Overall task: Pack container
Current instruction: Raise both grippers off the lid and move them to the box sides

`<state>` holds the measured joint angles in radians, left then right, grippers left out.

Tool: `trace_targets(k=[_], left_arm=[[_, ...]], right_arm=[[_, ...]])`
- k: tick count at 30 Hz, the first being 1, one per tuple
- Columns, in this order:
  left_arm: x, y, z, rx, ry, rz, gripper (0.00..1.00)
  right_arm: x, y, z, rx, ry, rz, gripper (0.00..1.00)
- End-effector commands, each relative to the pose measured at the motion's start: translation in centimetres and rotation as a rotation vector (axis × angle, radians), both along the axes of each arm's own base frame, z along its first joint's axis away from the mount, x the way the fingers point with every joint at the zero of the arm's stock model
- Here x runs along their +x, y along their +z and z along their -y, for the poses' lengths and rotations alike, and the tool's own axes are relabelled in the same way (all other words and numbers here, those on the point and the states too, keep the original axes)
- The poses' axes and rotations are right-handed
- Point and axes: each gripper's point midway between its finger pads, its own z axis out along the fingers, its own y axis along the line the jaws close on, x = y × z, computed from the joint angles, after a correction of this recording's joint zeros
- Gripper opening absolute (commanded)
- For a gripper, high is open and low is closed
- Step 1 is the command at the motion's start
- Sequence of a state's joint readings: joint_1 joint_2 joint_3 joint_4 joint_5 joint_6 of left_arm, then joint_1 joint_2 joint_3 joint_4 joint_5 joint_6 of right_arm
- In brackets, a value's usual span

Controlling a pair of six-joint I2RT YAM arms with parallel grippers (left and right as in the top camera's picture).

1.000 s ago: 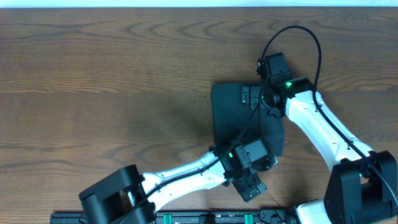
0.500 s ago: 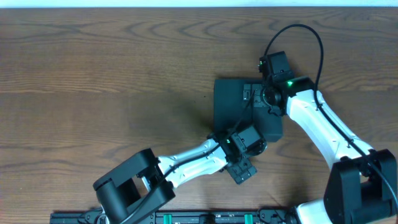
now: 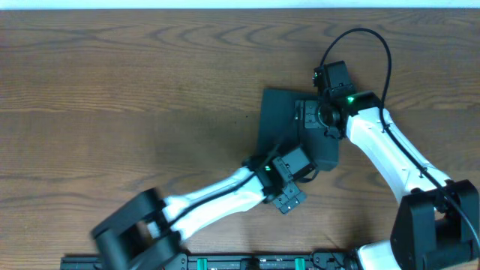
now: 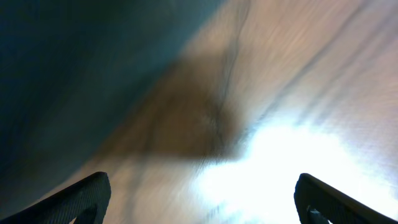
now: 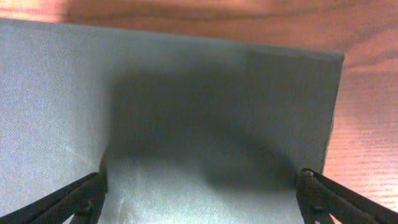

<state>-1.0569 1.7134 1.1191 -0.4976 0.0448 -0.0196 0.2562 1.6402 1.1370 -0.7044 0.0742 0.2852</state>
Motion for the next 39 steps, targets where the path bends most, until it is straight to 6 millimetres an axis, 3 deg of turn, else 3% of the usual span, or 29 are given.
trace_targets(k=[1,6,9,12,17,22,27,33,39], left_arm=[[1.3,7.6,0.1,-0.141,0.039,0.125,0.95],[4.4,12.2,-4.2,-0.163,0.203,0.26,0.95],[7.1,12.2,-7.5,-0.134,0.318,0.263,0.95],[9.9,11.2,-10.7,-0.102,0.441,0.234,0.95],[13.2,8.5,-13.8,-0.088,0.556,0.155,0.95],[15.0,5.0,-14.5,-0.076,0.598,0.076,0.95],[15.1,2.6,-14.0,-0.063,0.587,0.015,0.95],[15.1,2.4,-13.9,-0.061,0.587,0.013,0.95],[15.1,2.4,-13.8,-0.066,0.584,0.008,0.95]], right_arm=[[0.3,3.2,-0.4,0.04,0.008,0.059,0.99],[0.2,8.7,0.7,0.067,-0.021,0.196,0.99],[-0.1,9.8,3.4,0.058,-0.124,0.22,0.99],[-0.2,9.7,6.4,0.055,-0.228,0.208,0.99],[-0.1,7.8,10.6,0.032,-0.344,0.158,0.99],[0.2,4.7,12.4,-0.02,-0.39,0.072,0.99],[1.2,1.4,12.5,-0.032,-0.387,0.014,0.99],[1.7,-1.8,12.3,-0.032,-0.382,-0.049,0.99],[1.7,-3.8,10.6,0.013,-0.344,-0.106,0.99]])
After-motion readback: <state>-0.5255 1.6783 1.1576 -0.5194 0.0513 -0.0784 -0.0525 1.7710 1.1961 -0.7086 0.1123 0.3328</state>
